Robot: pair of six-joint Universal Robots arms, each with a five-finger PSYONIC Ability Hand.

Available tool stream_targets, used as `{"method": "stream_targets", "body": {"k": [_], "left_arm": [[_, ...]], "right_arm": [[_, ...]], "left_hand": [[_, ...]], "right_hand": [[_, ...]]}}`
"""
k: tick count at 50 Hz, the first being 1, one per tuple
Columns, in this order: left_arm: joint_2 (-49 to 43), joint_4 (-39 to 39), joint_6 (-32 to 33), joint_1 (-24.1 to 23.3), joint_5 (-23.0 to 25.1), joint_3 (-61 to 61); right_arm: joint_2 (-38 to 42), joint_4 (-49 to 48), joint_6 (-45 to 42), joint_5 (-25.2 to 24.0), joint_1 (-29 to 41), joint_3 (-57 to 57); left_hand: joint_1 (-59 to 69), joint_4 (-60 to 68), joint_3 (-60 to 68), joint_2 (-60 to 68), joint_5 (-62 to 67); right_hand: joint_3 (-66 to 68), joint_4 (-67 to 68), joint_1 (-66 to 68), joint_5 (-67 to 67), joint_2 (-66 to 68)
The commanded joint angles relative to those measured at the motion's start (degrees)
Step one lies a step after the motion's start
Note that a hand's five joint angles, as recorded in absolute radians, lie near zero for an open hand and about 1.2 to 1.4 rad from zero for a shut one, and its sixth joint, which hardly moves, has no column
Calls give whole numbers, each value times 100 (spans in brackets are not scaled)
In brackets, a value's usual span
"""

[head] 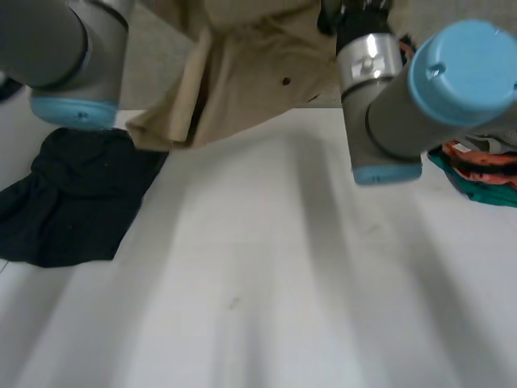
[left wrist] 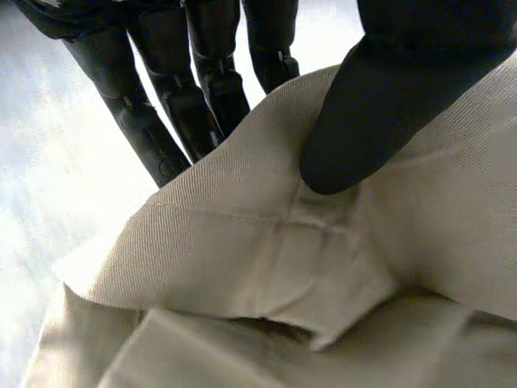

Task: Fold the laundry.

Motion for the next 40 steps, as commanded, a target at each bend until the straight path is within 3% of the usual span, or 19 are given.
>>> {"method": "stream_targets", "body": {"k": [1, 7, 15, 17, 18, 19, 22, 24, 32, 40], "left_arm": [[-324, -931, -46, 88, 32, -1061], [-482, -1098, 217, 282, 435, -2678], [-272, -1133, 876, 440, 849, -4033], [-140, -1168, 1034, 440, 867, -4173], [17, -1221, 1140, 440, 858, -4296], [97, -1256, 1184, 440, 841, -4332], [395, -1431, 1360, 440, 718, -4472], [536, -1502, 1422, 440, 621, -4525], [1231, -1819, 1519, 440, 24, -4929], [1767, -2188, 1422, 352, -258, -5545]], "right_arm": [[-307, 357, -25, -93, -2, 1550], [-229, 909, -25, -224, 15, 2692], [-70, 2017, -16, -444, 59, 3098], [-97, 2263, 2, -497, 51, 3063], [-140, 2491, 37, -558, 51, 3011], [-167, 2597, 63, -594, 42, 2976], [-359, 3027, 212, -708, -37, 2774], [-483, 3283, 291, -752, -90, 2677], [-694, 4601, 301, -1006, -450, 1764], [-273, 5647, -603, -1569, -802, 647]], "left_hand": [[1433, 1125, 1162, 1133, 1316], [1433, 1125, 1162, 1133, 1316], [1433, 1125, 1162, 1133, 1316], [617, 308, 345, 317, 500], [-605, -913, -876, -905, -722], [-1450, -1758, -1721, -1750, -1567], [-3388, -3696, -3659, -3688, -3505], [-3577, -3885, -3848, -3877, -3694], [-4922, -5230, -5194, -5222, -5039], [-5567, -5875, -5838, -5867, -5684]], "right_hand": [[1197, 1116, 1545, 1166, 1238], [1197, 1116, 1545, 1166, 1238], [1197, 1116, 1545, 1166, 1238], [-125, -207, 222, -157, -84], [-1949, -2030, -1601, -1981, -1908], [-2650, -2731, -2302, -2682, -2609], [-3912, -3994, -3565, -3944, -3872], [-4589, -4670, -4241, -4621, -4548], [-5449, -5530, -5101, -5480, -5408], [-5164, -5246, -4817, -5196, -5123]]}}
